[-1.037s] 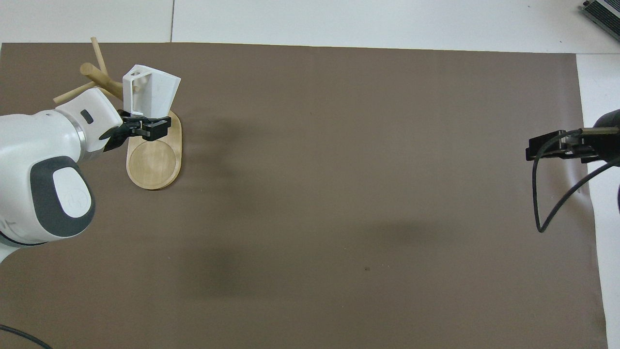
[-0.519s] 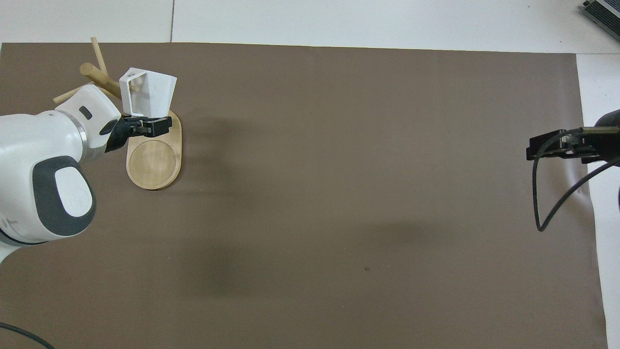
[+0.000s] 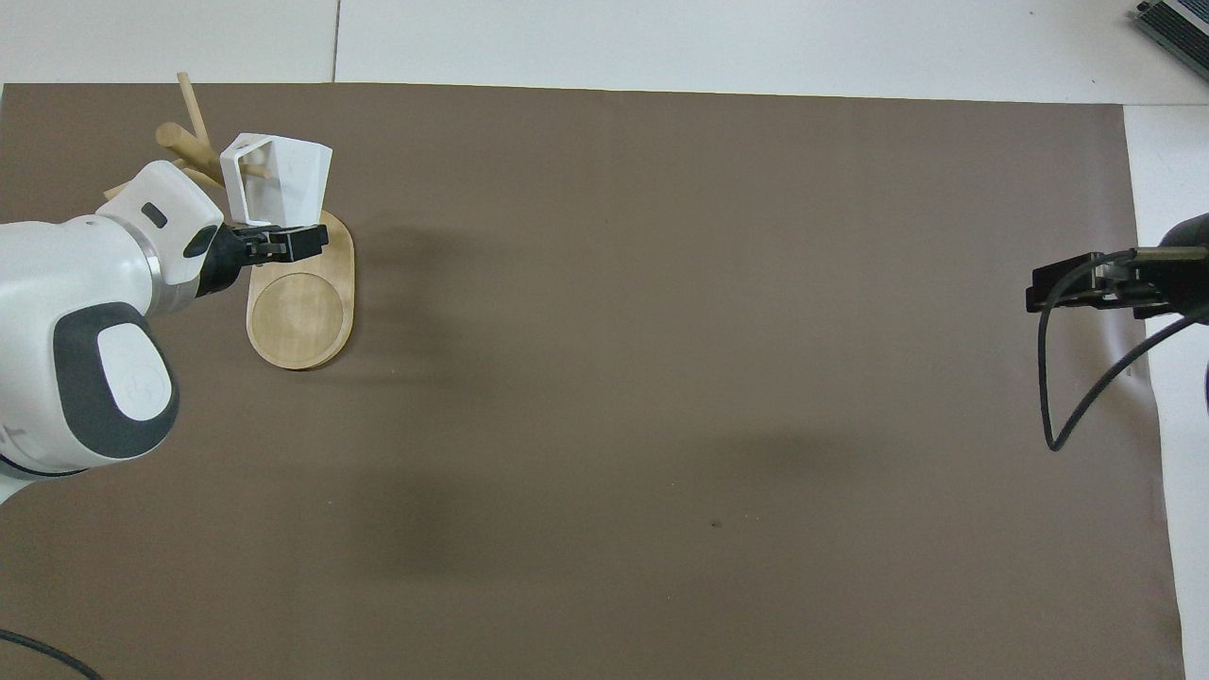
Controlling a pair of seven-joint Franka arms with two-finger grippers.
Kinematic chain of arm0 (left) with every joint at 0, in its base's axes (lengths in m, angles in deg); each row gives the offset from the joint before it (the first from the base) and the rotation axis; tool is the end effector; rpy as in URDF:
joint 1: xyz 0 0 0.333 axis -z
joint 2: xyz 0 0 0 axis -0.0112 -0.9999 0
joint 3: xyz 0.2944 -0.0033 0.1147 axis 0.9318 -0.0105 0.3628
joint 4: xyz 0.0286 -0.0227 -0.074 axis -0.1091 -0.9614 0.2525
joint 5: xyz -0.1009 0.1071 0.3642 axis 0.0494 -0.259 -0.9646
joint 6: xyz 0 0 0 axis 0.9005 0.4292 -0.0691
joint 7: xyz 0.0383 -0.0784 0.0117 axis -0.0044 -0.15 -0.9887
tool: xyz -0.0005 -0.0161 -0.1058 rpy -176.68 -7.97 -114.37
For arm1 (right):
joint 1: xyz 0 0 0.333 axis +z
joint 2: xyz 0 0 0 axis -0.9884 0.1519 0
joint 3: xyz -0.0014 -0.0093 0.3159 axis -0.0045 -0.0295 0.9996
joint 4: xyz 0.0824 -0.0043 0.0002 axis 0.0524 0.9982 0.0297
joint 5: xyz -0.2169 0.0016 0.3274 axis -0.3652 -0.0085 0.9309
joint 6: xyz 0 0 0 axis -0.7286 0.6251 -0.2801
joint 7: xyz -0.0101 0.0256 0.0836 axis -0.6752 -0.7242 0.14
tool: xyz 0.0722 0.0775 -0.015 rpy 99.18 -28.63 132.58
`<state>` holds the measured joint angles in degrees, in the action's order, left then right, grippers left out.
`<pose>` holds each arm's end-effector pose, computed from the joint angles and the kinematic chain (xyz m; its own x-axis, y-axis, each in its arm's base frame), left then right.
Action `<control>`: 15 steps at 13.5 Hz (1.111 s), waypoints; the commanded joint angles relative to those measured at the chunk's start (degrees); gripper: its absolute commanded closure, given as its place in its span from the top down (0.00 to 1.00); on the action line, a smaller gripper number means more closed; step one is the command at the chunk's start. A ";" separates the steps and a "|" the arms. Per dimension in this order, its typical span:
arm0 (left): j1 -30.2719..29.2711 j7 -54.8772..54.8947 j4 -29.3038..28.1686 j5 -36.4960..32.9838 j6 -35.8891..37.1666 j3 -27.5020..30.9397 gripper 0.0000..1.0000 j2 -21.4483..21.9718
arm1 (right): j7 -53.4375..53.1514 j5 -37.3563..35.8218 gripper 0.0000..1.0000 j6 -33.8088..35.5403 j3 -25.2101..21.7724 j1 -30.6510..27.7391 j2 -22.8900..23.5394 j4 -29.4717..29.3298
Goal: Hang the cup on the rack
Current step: 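Lower the cup onto the peg and open the left gripper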
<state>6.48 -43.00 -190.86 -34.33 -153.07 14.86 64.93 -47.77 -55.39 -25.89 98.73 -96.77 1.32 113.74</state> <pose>0.5903 -0.0773 0.4447 0.9193 0.0956 0.3819 -0.0248 -0.9541 0.2984 0.5574 -0.0110 0.6123 0.9971 -0.0724 0.0216 -0.0726 -0.9973 0.0120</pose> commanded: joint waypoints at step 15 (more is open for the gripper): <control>-1.23 -3.99 3.70 -2.33 2.79 -0.19 0.00 -2.45 | -0.46 1.10 1.00 0.90 0.21 -0.48 -0.58 -0.09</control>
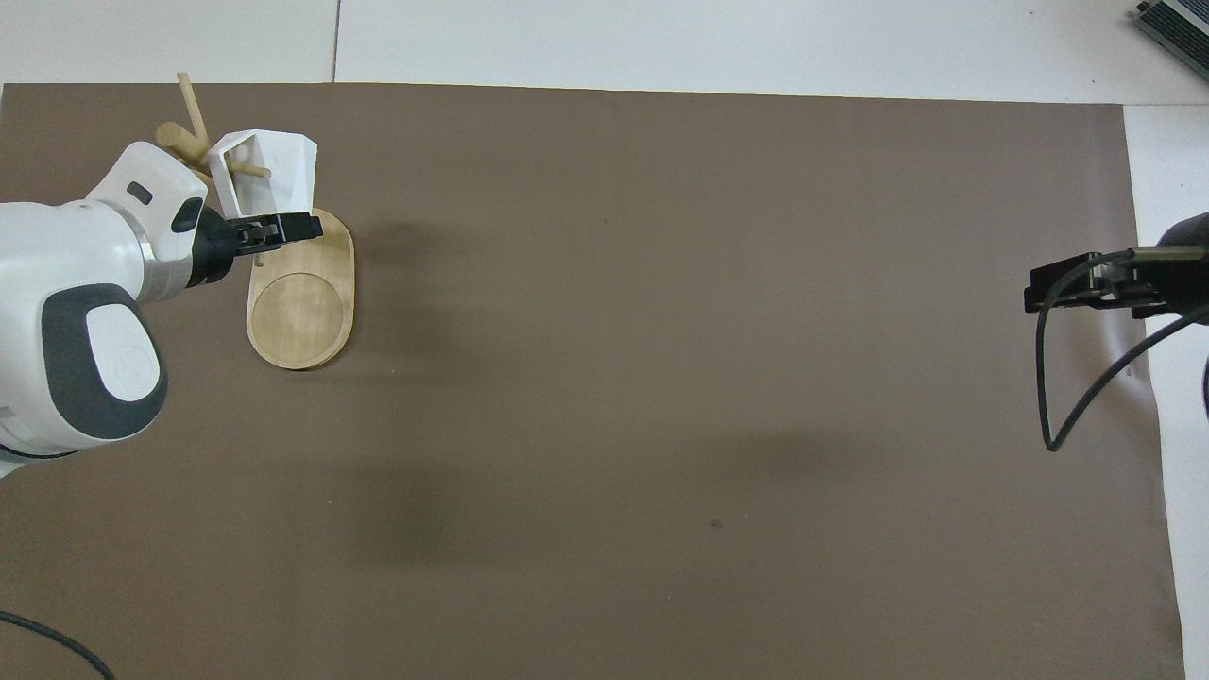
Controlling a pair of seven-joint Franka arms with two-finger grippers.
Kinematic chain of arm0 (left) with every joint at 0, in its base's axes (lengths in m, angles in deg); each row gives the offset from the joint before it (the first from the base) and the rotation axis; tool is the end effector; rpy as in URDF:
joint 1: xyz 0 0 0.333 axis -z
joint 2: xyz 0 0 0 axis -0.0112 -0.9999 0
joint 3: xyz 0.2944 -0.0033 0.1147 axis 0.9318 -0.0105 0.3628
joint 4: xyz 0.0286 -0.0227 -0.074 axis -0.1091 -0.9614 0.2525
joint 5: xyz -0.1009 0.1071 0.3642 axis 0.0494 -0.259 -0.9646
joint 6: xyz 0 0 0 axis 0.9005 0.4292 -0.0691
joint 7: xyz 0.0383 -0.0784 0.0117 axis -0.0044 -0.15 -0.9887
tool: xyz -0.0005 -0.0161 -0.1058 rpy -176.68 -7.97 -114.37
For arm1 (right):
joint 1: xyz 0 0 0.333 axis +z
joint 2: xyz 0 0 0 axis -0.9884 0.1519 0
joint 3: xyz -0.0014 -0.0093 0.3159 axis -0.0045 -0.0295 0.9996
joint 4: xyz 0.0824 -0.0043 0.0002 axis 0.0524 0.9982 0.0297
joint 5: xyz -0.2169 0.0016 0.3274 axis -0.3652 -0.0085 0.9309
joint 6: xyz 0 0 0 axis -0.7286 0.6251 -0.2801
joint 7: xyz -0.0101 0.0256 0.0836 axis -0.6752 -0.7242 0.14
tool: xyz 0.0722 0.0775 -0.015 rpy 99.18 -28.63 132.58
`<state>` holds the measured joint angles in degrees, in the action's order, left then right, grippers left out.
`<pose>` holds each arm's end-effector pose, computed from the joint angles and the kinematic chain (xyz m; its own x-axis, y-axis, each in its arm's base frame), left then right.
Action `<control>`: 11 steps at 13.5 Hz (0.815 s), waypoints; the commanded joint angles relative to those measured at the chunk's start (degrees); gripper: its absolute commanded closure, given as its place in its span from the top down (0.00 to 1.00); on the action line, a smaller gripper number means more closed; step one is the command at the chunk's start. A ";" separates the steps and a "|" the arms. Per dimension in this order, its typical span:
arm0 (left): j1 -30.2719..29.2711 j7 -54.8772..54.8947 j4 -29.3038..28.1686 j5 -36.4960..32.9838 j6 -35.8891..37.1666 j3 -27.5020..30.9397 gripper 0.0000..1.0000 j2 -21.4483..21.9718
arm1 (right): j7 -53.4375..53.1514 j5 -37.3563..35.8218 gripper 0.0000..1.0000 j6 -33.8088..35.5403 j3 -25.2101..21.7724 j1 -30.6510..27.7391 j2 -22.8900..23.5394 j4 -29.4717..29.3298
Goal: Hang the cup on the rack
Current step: 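Lower the cup onto the peg and open the left gripper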
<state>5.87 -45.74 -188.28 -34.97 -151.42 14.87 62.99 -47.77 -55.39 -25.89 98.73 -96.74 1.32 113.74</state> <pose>0.6018 -0.0740 0.4433 0.9254 0.1349 0.3543 0.0193 -0.9501 0.3113 0.5574 -0.0107 0.6123 0.9972 -0.0718 0.0216 -0.0721 -0.9973 0.0120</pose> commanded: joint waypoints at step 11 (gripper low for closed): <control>-1.14 -0.81 2.96 -6.26 2.19 -0.29 1.00 -0.67 | -0.46 1.10 1.00 0.90 0.21 -0.43 -0.58 -0.09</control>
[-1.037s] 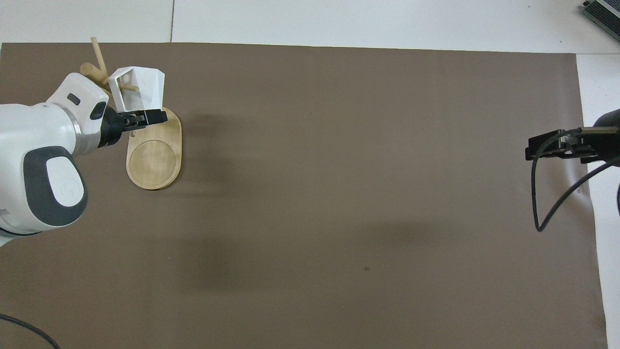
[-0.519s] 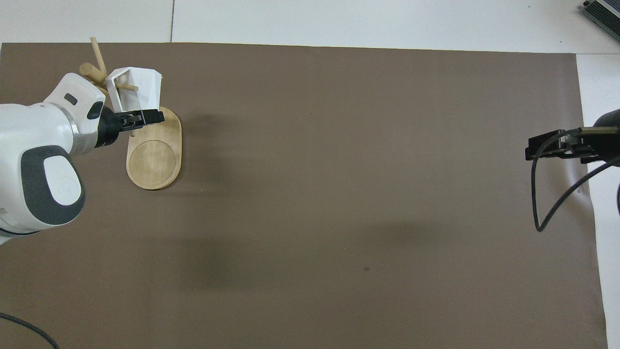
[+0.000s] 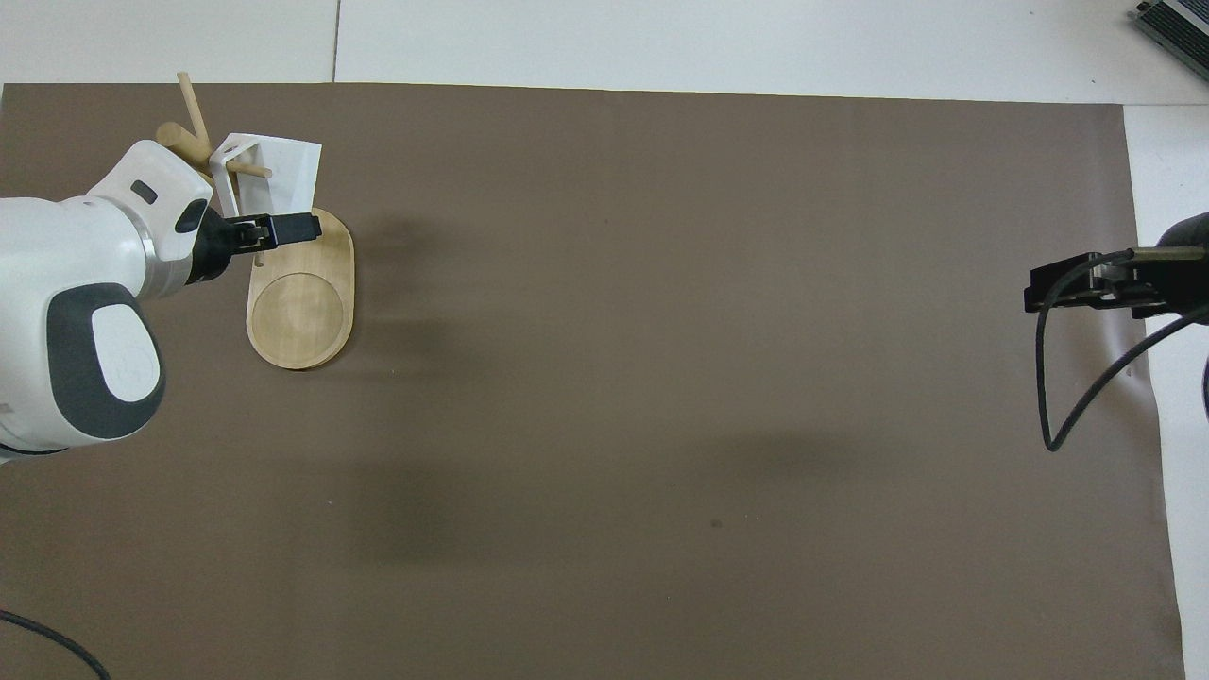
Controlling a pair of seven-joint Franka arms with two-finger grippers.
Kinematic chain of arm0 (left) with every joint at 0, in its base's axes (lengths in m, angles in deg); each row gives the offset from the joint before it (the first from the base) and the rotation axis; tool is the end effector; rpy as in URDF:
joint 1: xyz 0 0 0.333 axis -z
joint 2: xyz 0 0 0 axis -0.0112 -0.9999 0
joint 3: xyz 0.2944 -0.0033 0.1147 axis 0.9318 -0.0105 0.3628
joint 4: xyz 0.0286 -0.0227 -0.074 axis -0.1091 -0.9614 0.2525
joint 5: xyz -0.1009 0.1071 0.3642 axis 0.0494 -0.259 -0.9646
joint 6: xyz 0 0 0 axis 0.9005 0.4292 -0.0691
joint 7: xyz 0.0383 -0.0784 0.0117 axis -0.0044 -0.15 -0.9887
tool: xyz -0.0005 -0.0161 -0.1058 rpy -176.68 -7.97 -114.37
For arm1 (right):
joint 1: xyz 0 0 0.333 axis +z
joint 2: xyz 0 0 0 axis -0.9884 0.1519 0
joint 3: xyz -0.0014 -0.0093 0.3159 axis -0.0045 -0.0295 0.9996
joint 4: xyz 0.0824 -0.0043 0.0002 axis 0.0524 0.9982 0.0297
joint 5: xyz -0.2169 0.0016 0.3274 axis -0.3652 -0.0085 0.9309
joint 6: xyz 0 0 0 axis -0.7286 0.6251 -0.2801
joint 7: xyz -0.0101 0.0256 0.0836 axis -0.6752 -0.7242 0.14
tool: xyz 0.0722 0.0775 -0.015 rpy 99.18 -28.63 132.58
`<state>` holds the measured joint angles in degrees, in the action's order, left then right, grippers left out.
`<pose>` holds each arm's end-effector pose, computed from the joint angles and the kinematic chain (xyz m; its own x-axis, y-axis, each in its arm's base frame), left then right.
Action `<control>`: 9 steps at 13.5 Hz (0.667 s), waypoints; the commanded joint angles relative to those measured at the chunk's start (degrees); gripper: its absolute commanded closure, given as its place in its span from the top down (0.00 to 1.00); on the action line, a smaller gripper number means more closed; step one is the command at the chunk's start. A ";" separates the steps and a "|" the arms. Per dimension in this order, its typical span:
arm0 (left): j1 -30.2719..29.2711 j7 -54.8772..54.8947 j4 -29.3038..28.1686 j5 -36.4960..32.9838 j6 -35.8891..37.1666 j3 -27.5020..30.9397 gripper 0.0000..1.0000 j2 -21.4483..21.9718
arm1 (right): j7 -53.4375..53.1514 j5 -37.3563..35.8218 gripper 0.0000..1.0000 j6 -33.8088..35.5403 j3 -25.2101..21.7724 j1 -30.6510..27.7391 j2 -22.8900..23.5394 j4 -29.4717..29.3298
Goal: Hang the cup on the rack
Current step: 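Lower the cup onto the peg and open the left gripper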
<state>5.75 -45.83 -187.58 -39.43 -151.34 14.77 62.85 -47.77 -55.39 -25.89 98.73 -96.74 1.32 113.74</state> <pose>0.6044 -0.0748 0.4479 0.9234 0.0754 0.3763 -0.0228 -0.9680 0.2501 0.5574 -0.0107 0.6123 0.9972 -0.0718 0.0216 -0.0721 -0.9973 0.0120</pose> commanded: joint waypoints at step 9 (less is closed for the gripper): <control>-3.31 -0.72 7.09 -11.53 21.09 -0.10 1.00 5.77 | -0.46 1.10 1.00 0.82 0.21 -0.51 -0.58 -0.09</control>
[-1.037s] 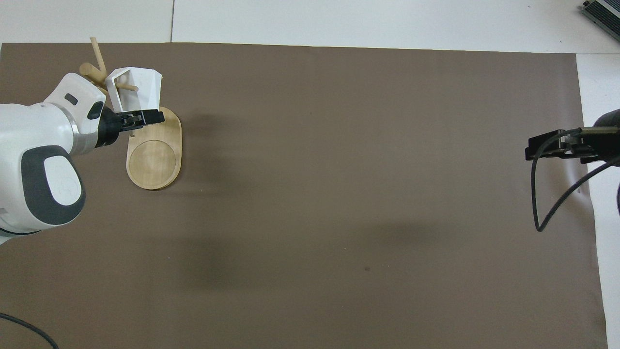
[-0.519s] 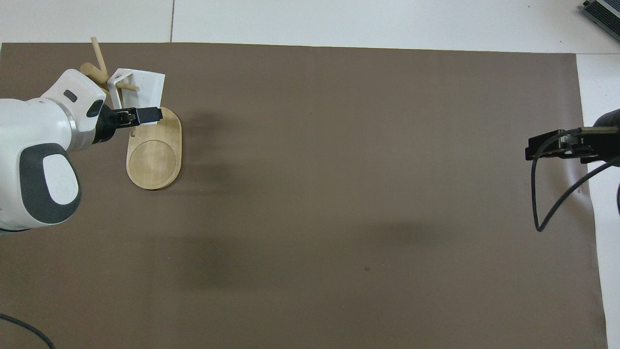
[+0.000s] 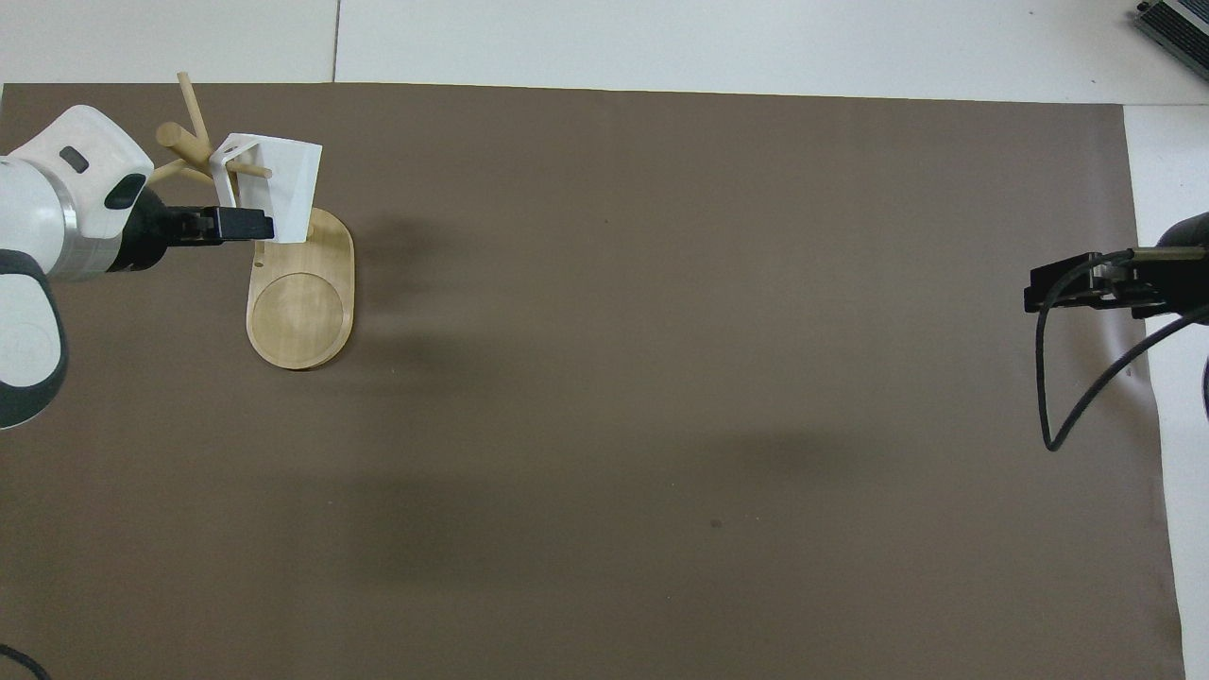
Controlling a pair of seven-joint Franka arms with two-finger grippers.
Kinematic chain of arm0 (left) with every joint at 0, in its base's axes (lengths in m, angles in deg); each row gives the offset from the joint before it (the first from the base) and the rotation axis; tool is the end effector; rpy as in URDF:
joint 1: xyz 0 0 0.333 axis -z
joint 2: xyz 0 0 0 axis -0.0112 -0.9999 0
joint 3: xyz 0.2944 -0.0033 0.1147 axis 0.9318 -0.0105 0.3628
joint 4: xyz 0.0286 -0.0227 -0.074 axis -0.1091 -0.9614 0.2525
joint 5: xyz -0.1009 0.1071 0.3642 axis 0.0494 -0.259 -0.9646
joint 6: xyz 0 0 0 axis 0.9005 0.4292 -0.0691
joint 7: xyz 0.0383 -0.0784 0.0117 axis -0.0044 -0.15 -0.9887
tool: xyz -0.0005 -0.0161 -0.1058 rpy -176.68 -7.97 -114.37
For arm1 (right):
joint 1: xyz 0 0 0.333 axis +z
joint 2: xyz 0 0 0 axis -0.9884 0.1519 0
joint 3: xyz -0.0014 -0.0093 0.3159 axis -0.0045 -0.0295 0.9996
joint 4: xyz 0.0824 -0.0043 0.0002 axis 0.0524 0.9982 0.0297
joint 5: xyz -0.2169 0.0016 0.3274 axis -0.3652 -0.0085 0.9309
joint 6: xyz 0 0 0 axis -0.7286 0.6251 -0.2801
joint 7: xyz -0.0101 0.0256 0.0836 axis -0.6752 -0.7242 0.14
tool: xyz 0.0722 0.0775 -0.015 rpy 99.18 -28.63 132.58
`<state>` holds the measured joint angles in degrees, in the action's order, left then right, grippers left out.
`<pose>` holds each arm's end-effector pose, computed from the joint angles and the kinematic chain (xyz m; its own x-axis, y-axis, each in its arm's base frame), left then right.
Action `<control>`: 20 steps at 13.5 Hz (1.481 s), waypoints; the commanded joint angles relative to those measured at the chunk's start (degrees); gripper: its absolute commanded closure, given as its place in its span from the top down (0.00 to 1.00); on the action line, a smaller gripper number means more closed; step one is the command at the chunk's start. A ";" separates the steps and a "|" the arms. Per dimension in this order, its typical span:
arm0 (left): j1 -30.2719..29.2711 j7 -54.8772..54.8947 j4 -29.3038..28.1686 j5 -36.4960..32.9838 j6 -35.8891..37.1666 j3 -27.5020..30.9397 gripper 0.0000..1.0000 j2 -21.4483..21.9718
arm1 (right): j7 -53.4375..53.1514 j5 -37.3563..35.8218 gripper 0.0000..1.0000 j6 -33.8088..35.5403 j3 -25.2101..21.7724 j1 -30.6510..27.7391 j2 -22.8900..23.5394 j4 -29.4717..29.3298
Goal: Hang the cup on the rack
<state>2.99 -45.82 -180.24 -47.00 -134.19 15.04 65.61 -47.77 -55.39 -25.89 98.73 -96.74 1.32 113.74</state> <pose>0.6002 -0.0514 0.5066 0.9595 -0.0258 0.2804 -0.0735 -0.9842 0.1611 0.5574 -0.0107 0.6123 0.9972 -0.0718 0.0216 -0.0721 -0.9973 0.0120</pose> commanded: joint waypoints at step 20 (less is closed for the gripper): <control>0.59 0.41 20.50 -12.86 35.68 -1.25 1.00 2.50 | -0.46 1.10 1.00 0.82 0.21 -0.43 -0.58 -0.09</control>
<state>2.94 -45.68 -162.29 -58.54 -101.22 13.68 69.19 -47.77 -55.39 -25.89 98.73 -96.74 1.32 113.74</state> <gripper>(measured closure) 0.000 0.000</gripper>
